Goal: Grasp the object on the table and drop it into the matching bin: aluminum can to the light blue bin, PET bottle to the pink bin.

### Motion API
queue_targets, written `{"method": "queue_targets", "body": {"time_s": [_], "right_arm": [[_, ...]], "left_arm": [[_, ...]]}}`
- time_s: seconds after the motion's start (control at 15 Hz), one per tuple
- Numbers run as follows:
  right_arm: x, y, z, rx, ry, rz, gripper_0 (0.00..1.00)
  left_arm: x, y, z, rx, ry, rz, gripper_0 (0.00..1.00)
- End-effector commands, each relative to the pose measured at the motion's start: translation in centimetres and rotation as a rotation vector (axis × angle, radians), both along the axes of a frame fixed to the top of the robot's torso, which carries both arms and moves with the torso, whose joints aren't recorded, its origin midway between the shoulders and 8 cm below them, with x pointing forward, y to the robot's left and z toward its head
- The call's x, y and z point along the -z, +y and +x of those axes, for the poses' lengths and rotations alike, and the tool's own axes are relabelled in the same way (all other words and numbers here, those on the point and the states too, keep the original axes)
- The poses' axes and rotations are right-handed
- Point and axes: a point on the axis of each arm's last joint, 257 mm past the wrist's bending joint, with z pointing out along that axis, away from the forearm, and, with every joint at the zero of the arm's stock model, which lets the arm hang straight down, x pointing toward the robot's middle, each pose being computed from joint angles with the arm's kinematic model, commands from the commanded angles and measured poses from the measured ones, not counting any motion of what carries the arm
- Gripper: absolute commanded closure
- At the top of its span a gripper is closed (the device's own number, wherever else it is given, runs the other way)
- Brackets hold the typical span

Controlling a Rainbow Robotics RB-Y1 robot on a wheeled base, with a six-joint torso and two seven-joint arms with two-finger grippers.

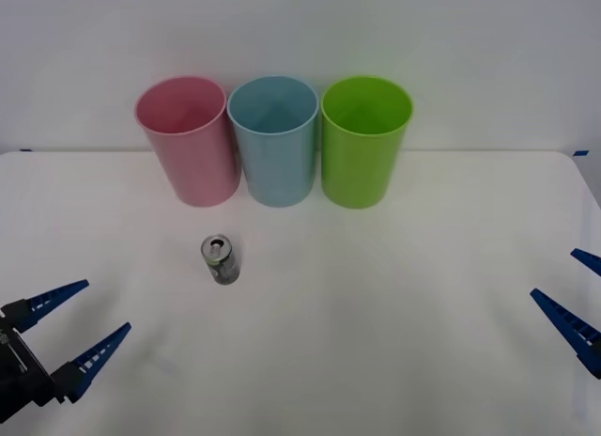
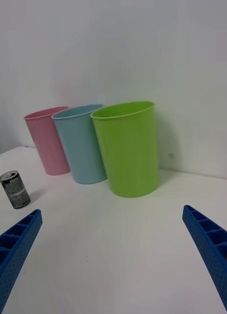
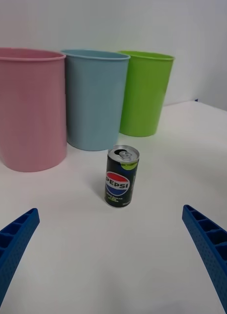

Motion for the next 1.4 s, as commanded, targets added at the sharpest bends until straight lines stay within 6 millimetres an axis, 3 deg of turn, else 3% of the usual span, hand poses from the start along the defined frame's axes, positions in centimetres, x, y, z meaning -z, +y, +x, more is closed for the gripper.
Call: {"method": "queue_targets", "body": {"time_s": [0.07, 0.33, 0.93, 1.4], "right_arm": [[0.0, 0.0, 0.0, 0.000, 0.000, 0.000, 0.00], [0.0, 0.0, 0.0, 0.000, 0.000, 0.000, 0.00], [0.0, 0.0, 0.0, 0.000, 0.000, 0.000, 0.00], [0.0, 0.0, 0.0, 0.000, 0.000, 0.000, 0.00]], "left_arm": [[2.2, 0.3, 0.5, -0.026, 0.001, 0.023, 0.00], [3.8, 0.5, 1.1, -0.060, 0.022, -0.008, 0.00], [5.6, -6.0, 4.9, -0.033, 0.018, -0.007, 0.00], [6.4, -8.1, 7.4, -0.049, 0.014, -0.002, 0.00]]}}
